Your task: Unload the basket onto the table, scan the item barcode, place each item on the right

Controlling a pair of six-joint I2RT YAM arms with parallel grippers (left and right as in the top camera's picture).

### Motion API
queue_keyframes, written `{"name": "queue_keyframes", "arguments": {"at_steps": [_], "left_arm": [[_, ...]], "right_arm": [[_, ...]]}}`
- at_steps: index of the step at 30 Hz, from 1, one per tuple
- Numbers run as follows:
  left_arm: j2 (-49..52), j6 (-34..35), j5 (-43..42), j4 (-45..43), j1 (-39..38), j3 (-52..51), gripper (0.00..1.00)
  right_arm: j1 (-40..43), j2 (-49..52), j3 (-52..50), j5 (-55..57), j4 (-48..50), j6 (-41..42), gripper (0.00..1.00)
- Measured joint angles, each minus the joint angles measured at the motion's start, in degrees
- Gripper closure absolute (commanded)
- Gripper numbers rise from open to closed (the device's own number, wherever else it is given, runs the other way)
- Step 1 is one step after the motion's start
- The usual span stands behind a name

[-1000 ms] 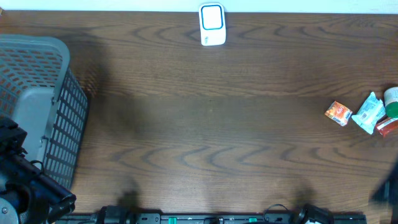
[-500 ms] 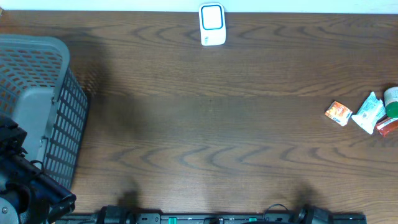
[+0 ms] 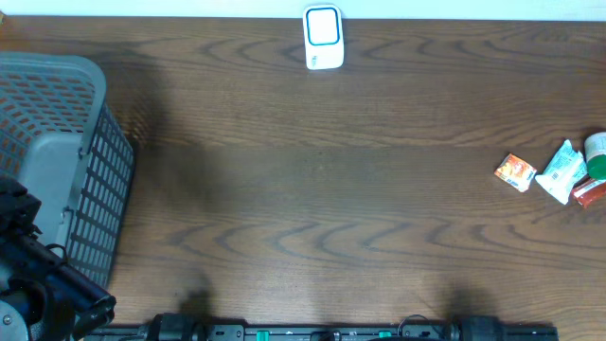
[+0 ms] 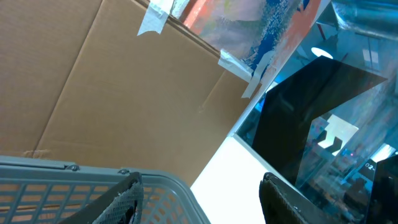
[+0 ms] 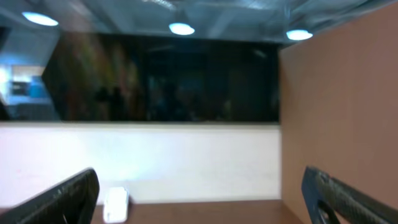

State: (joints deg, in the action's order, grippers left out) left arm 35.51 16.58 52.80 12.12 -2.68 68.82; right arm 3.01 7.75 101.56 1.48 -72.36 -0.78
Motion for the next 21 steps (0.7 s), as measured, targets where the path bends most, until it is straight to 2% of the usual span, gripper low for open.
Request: {"name": "queue_keyframes", "arguments": {"at_steps": [6, 11, 21], "left_arm": [[0.0, 0.0, 0.0, 0.0, 0.0, 0.0, 0.39], [0.0, 0.0, 0.0, -0.02, 0.0, 0.0, 0.39], [0.0, 0.0, 0.0, 0.0, 0.0, 0.0, 0.39]], "right_arm": [[-1.6, -3.76, -22.8, -1.11, 22.69, -0.63, 0.01], [-1.6, -6.27, -41.33, -3.93, 36.87, -0.68, 0.01], [-1.6, -6.54, -69.2, -5.7, 53.59, 3.8, 0.01]]}}
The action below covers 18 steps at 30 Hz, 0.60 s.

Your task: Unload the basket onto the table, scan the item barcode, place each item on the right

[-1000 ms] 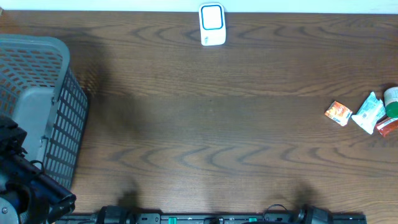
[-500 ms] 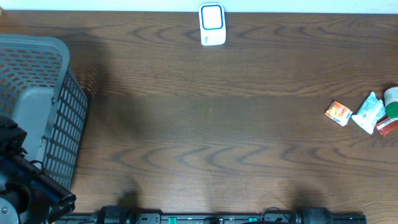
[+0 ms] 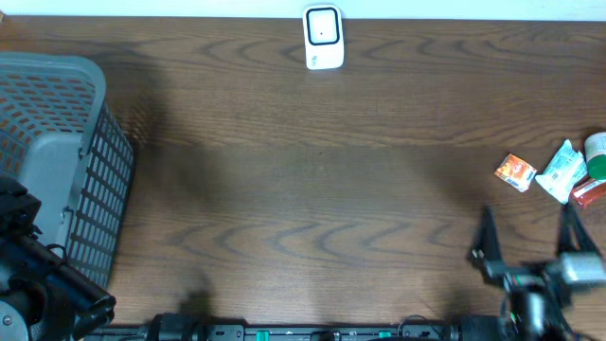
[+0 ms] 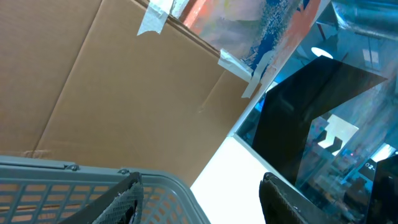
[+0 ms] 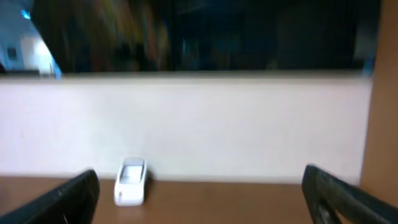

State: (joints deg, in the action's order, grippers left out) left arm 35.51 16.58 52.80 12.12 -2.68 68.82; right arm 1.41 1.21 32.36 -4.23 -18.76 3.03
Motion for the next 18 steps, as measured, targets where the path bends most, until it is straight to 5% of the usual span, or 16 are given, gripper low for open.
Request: {"name": "queue_keyframes", "arguments": {"at_steps": [7, 18], "left_arm": [[0.0, 0.0, 0.0, 0.0, 0.0, -0.02, 0.39], [0.0, 0.0, 0.0, 0.0, 0.0, 0.0, 0.39]], "right_arm": [[0.0, -0.26, -18.25, 0.0, 18.84, 5.25, 0.01], [0.0, -0.28, -28.74, 0.61, 19.87, 6.91, 0.01]]}}
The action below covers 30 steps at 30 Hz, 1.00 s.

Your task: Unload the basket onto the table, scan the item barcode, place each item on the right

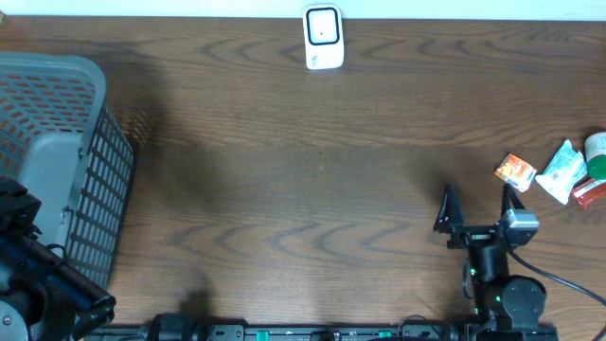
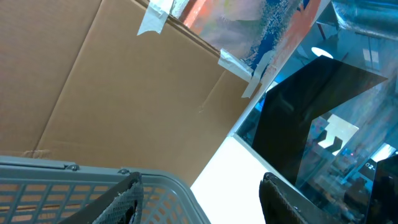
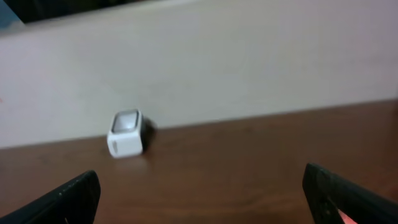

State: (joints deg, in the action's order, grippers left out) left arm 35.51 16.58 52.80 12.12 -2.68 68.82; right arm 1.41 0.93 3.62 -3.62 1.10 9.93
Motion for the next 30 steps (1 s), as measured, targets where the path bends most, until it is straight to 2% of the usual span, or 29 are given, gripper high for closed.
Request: {"name": "queue_keyframes", "arguments": {"at_steps": [7, 30], "left_arm": [[0.0, 0.0, 0.0, -0.02, 0.0, 0.0, 0.39], [0.0, 0.0, 0.02, 0.0, 0.0, 0.0, 0.39]], "right_arm": [[0.0, -0.04, -3.21, 0.92, -5.14, 0.13, 0.01], [0.0, -0.2, -3.21, 1.51, -5.09, 0.13, 0.01]]}}
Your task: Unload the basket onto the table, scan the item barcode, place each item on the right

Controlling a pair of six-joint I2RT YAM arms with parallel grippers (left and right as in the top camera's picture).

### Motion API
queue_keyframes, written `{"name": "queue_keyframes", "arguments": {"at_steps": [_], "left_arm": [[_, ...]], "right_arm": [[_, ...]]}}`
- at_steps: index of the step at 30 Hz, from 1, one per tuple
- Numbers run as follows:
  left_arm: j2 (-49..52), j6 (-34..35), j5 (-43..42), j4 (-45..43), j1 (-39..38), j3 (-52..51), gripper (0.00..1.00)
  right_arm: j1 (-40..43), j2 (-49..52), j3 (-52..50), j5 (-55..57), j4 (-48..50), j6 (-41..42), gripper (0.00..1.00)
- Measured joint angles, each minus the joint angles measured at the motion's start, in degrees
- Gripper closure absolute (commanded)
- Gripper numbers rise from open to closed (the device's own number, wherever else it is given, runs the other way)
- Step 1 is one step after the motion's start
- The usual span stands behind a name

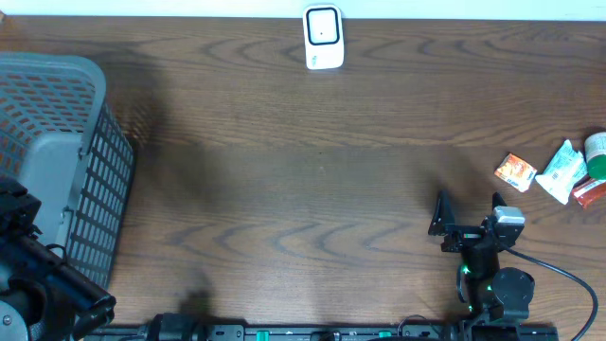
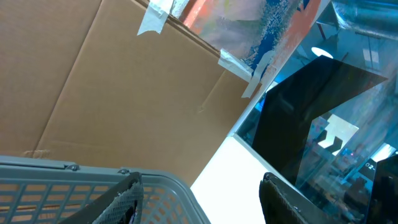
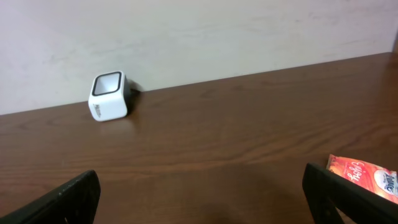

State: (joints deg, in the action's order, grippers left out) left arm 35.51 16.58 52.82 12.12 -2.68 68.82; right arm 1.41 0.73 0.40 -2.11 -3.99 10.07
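A white scanner (image 1: pixel 323 38) with a dark window stands at the table's far edge, and is also in the right wrist view (image 3: pixel 109 96). An orange packet (image 1: pixel 515 172) lies at the right edge, its corner showing beside my right finger (image 3: pixel 364 175). Next to it are a white-teal sachet (image 1: pixel 561 171), a green-white tub (image 1: pixel 597 152) and a red item (image 1: pixel 589 193). My right gripper (image 1: pixel 469 220) stands open and empty near the front right, left of the packet, aimed at the far wall (image 3: pixel 199 199). My left gripper (image 2: pixel 199 199) is open and empty, pointing up past the basket rim.
A grey mesh basket (image 1: pixel 57 114) fills the left end of the table, its rim showing in the left wrist view (image 2: pixel 62 180). The left arm (image 1: pixel 38 275) sits by its front corner. Cardboard panels rise behind the basket.
My right gripper has shifted slightly left and toward the front edge. Its camera now looks lower: more table shows and the orange packet's corner has come in at the right. The left arm is unchanged.
At first the right arm was outside the overhead view, its camera on the wall and windows. It then appeared at the front right edge, then stood farther in over the table, open, and now looks down at scanner and packet. The left arm stayed still.
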Motion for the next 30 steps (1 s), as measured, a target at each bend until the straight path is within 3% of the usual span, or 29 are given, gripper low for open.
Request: {"name": "queue_keyframes", "arguments": {"at_steps": [6, 9, 10, 14, 18, 22, 30], "left_arm": [[0.0, 0.0, -0.02, 0.35, -0.17, 0.0, 0.39], [-0.35, 0.22, -0.81, 7.98, -0.9, 0.02, 0.39], [-0.59, 0.26, -2.4, 12.13, -1.05, 0.02, 0.04], [-2.62, 1.62, -14.97, 24.5, -1.29, -0.52, 0.04], [-8.26, 2.08, -25.86, 28.55, -1.29, -4.42, 0.04], [-17.42, 2.27, -31.78, 25.16, -0.85, -16.31, 0.04], [-34.73, 2.78, -40.13, 2.34, 0.46, -43.56, 0.04]], "right_arm": [[0.0, 0.0, 0.0, 0.0, 0.0, 0.0, 0.01], [0.0, 0.0, 0.0, 0.07, 0.04, 0.0, 0.01], [0.0, -0.02, 0.0, 0.2, 0.09, 0.0, 0.01], [0.0, -0.04, 0.0, 0.31, 0.0, 0.0, 0.01], [0.0, -0.04, 0.0, 0.37, 0.0, 0.0, 0.01], [0.0, -0.04, 0.0, 0.39, -0.04, 0.0, 0.01], [0.0, -0.07, 0.0, 0.39, -0.04, 0.0, 0.01]]}}
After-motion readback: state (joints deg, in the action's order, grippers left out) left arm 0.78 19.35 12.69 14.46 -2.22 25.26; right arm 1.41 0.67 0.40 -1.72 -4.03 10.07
